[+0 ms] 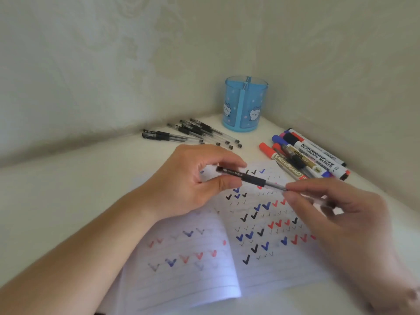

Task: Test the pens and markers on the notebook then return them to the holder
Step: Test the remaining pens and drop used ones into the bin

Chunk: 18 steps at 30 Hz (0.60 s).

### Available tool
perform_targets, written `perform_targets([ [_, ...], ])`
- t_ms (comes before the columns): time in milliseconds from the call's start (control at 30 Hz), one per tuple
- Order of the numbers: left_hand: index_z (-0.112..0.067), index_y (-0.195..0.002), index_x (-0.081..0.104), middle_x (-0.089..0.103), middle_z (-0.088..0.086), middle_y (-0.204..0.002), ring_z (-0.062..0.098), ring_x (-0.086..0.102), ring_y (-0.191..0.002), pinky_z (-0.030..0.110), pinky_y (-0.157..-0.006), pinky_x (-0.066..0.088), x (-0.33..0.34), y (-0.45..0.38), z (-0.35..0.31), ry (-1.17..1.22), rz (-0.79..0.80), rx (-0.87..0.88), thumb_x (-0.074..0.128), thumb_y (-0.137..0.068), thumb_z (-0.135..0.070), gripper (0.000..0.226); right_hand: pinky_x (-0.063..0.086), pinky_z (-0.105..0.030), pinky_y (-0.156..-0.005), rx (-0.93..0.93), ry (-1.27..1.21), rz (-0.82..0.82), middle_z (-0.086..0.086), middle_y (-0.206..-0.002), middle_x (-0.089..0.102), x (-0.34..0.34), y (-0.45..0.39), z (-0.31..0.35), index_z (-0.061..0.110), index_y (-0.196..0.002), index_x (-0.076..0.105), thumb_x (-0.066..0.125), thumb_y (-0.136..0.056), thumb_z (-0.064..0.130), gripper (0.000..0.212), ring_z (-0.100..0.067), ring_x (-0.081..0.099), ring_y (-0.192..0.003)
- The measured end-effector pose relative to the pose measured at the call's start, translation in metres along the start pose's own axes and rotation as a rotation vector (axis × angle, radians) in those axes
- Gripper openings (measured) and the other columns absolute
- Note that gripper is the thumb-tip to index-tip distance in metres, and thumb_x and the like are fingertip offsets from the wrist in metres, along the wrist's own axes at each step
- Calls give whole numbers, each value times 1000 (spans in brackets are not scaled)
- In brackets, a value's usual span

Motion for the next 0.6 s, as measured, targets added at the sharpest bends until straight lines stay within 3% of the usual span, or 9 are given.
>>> perform_targets([
  [100,-32,-129,56,56,-20,-129,6,47,-124,26,-108,33,-24,-5,51,-323,-51,-158,64,-88,-46,44,40,-14,-53,104,58,-223,20,-78,72,-30,-9,-24,41,-80,70,73,-79,32,10,-5,63,-67],
  [200,-30,-143,42,37,-7,-153,23,27,-141,43,-116,22,-56,8,120,-636,-31,-515,58,-93,-37,53,41,-6,-56,268,202,-401,22,-79,70,-60,-15,-53,44,-79,66,70,-80,42,4,-5,65,-74],
  [267,-33,-147,33,26,-9,-158,22,16,-146,50,-117,14,-56,22,148,-696,73,-705,51,-96,-39,55,43,-15,-49,329,310,-395,21,-81,69,-64,-19,-62,43,-79,66,68,-79,42,2,-8,63,-69],
  [300,-33,-148,30,22,-11,-159,21,11,-147,52,-117,9,-53,27,154,-694,112,-754,47,-98,-41,53,45,-27,-49,350,375,-369,19,-80,70,-63,-20,-65,39,-80,66,68,-79,41,3,-13,62,-65],
  [333,-33,-148,30,20,-11,-160,20,9,-148,54,-117,6,-50,28,157,-685,124,-774,44,-99,-41,51,43,-27,-45,367,451,-333,17,-79,69,-59,-22,-66,35,-81,67,68,-79,40,5,-17,61,-63],
  [500,-37,-128,54,42,-7,-144,24,24,-138,50,-115,13,-69,27,152,-708,-74,-773,52,-96,-32,33,42,-31,-62,355,713,-141,5,-81,59,-37,-26,-65,35,-83,65,68,-79,36,6,-28,56,-82],
  [600,-40,-120,58,44,-5,-137,26,26,-134,50,-113,13,-75,33,154,-719,-116,-834,55,-94,-35,27,40,-31,-65,272,738,-132,9,-90,58,-32,-27,-60,33,-85,67,68,-79,32,6,-25,53,-88],
])
Point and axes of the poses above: each hand's wrist, its own y-axis away from the middle knuckle, its own x-axis out of the palm, z = x × y, the point moved 10 cm from there along -y, towards the middle knuckle
